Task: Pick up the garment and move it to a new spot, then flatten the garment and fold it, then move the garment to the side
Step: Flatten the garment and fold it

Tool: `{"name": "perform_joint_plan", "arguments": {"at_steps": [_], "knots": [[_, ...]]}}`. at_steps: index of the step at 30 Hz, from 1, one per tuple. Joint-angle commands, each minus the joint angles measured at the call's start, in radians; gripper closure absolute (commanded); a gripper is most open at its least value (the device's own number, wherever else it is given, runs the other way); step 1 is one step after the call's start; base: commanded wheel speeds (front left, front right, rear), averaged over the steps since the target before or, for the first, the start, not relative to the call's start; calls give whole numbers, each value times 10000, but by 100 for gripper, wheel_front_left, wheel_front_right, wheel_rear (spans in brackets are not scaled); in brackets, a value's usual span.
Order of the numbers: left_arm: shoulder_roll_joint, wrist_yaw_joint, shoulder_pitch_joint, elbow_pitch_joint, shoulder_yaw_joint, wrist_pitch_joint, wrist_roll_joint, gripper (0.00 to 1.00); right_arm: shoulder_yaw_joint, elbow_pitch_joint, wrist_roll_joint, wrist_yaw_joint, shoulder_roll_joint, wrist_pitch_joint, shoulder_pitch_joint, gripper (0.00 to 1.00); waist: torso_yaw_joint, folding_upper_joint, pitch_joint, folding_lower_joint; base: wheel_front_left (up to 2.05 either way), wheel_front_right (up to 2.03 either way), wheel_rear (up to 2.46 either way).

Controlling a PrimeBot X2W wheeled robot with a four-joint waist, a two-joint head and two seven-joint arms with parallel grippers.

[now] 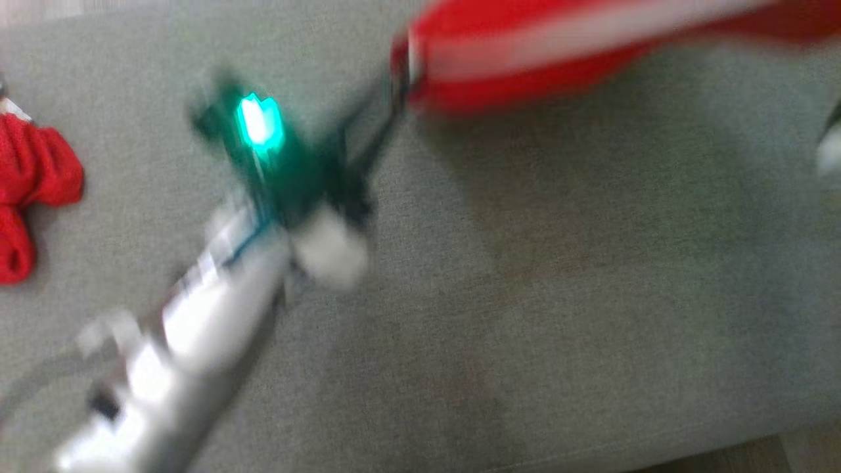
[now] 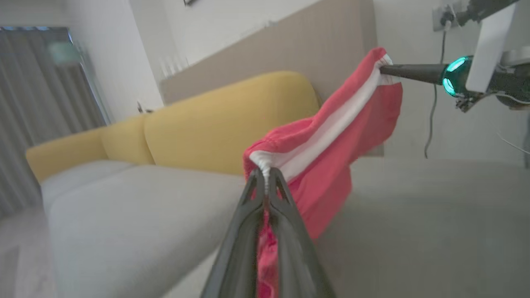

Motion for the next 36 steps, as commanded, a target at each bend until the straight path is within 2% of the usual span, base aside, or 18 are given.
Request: {"name": "perform_joint_plan", "arguments": {"at_steps": [1, 2, 3, 6, 10, 14, 17, 21, 25, 29, 30, 36], "knots": [[412, 19, 607, -512, 201, -38, 117, 100, -169, -603, -91, 73, -7, -52, 901, 100, -76, 0, -199, -1, 0, 0, 0], [472, 19, 1321, -609, 89, -38, 103, 100, -291, -864, -94, 73, 185, -52, 1586, 100, -113, 0, -283, -1, 0, 0, 0], [472, 19, 1321, -609, 89, -38, 103, 100, -291, -864, -94, 73, 185, -52, 1586, 100, -113, 0, -283, -1, 0, 0, 0], [484, 21, 3376, -743, -12, -38, -344, 100, -564, -1658, -163, 73, 556, -53, 3610, 100, -246, 0, -524, -1, 0, 0, 0], [449, 32, 5308, -971, 52, -38, -828, 100, -841, -2742, -48, 73, 596, -53, 5867, 100, -455, 0, -1021, -1, 0, 0, 0], [507, 131, 6309, -1566, 66, -38, -878, 100, -1427, -3977, -85, 73, 460, 231, 7347, 100, -489, 0, -1217, -1, 0, 0, 0], [478, 214, 6366, -2069, 209, -38, -869, 100, -1983, -4686, -329, 73, 503, 786, 7734, 100, -372, 0, -1158, -1, 0, 0, 0], [141, 191, 5512, -1969, 342, 102, -1011, 100, -2392, -4748, -438, 73, 980, 1696, 6927, 100, -110, 0, -863, -1, 0, 0, 0], [-452, 128, 4050, -1253, 317, 609, -1272, 100, -2198, -4037, -629, 73, 1045, 2410, 5334, 100, 190, 0, -373, -1, 0, 0, 0], [-906, 109, 2631, -279, 445, 849, -1338, 100, -1890, -2606, -973, 73, 977, 2797, 3564, 100, 426, 0, 120, -1, 0, 0, 0], [-1059, 110, 2034, 259, 484, 937, -1323, 100, -1614, -1862, -1105, 73, 914, 2847, 2759, 100, 513, 0, 334, -1, 0, 0, 0], [-1332, 310, 892, 1658, 458, 1177, -1146, 100, -559, 380, -1142, 73, 783, 2660, 773, 100, 664, 0, 759, -1, 0, 0, 0]]}}
